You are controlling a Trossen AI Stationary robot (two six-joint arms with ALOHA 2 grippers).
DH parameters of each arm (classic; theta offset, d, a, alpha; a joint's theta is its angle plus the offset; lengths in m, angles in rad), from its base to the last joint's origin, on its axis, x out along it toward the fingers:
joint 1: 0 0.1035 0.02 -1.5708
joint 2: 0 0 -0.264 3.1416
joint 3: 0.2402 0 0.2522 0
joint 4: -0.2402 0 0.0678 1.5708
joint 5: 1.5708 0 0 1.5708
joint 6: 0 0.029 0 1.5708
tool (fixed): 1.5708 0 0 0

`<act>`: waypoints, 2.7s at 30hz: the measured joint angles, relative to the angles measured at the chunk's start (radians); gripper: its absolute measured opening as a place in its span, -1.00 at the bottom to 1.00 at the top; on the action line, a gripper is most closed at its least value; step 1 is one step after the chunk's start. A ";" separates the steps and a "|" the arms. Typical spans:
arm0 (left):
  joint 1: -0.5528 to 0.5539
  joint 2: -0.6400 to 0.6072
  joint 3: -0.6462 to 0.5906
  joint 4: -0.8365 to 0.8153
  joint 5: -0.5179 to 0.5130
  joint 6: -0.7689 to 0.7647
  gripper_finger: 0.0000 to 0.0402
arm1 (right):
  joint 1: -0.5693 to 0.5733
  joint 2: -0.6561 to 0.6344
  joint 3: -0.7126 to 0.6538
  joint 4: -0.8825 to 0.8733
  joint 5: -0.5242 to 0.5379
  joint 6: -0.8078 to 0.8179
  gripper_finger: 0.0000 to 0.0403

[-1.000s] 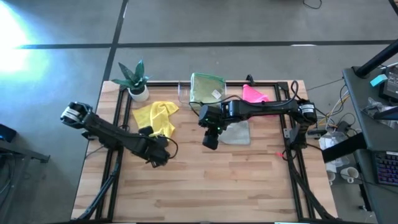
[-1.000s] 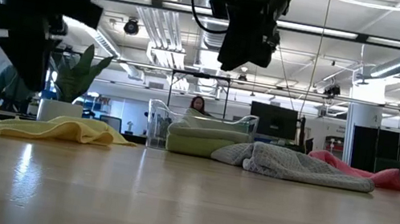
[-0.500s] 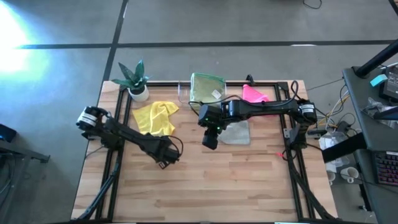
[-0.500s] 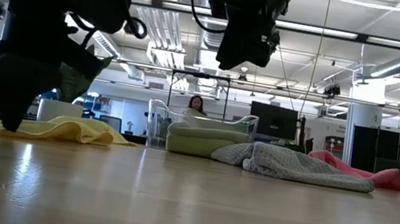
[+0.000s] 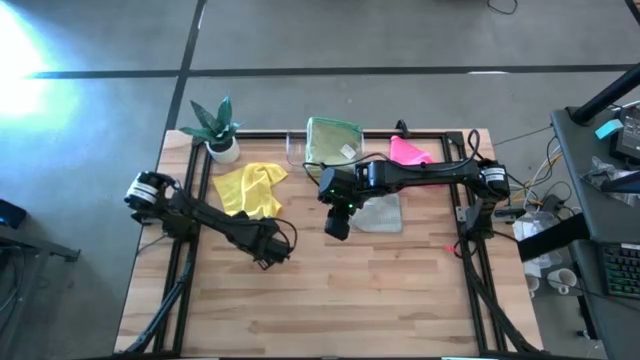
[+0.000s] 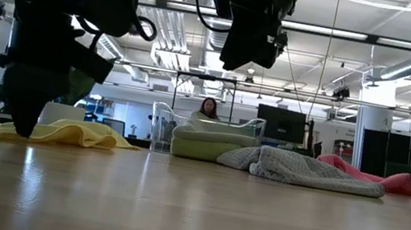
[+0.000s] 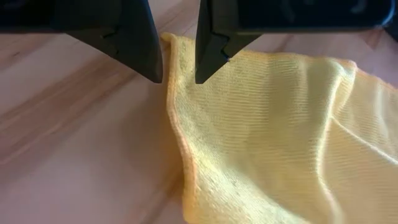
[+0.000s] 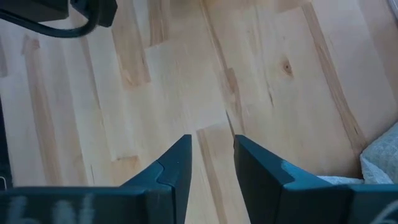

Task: Fold microfiber towels
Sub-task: Fold the yellow microfiber cloth

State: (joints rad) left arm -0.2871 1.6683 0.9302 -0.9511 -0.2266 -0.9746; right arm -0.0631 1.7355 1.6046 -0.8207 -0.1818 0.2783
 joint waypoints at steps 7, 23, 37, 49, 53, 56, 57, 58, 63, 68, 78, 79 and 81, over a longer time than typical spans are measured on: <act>-0.001 0.034 -0.011 0.000 0.033 0.022 -0.60 | 0.000 0.000 0.000 -0.001 0.000 0.000 -0.46; -0.001 0.055 -0.041 -0.031 -0.035 0.136 -0.79 | 0.000 0.000 0.000 -0.004 0.000 -0.001 -0.46; -0.007 -0.090 0.124 -0.209 0.149 0.332 -1.00 | 0.039 0.000 0.000 0.036 -0.001 -0.165 -0.46; 0.019 -0.191 0.373 -0.392 0.174 0.274 -1.00 | 0.106 0.036 -0.003 0.289 0.000 -0.344 -0.46; 0.041 -0.189 0.426 -0.393 0.176 0.274 -1.00 | 0.129 0.070 -0.003 0.377 0.000 -0.375 -0.46; 0.056 -0.187 0.443 -0.395 0.180 0.273 -1.00 | 0.137 0.098 -0.003 0.440 0.014 -0.363 -0.46; 0.061 -0.186 0.446 -0.394 0.181 0.273 -1.00 | 0.139 0.108 -0.003 0.461 0.034 -0.346 -0.46; 0.065 -0.186 0.448 -0.394 0.181 0.273 -1.00 | 0.140 0.119 -0.003 0.477 0.062 -0.332 -0.46; 0.084 -0.186 0.455 -0.410 0.191 0.273 -1.00 | 0.140 0.167 -0.003 0.511 0.139 -0.250 -0.46; 0.085 -0.186 0.474 -0.476 0.193 0.274 -1.00 | 0.142 0.240 -0.003 0.566 0.146 -0.177 -0.46; 0.086 -0.217 0.490 -0.539 0.193 0.282 -1.00 | 0.143 0.336 -0.003 0.708 0.218 -0.083 -0.46; 0.086 -0.220 0.490 -0.541 0.193 0.283 -1.00 | 0.143 0.343 -0.003 0.727 0.230 -0.079 -0.46; 0.087 -0.229 0.490 -0.542 0.193 0.284 -1.00 | 0.143 0.357 -0.001 0.757 0.246 -0.072 -0.46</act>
State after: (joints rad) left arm -0.2005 1.4388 1.4200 -1.4936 -0.0334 -0.6902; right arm 0.0803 2.0928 1.6032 -0.0640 0.0638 0.2059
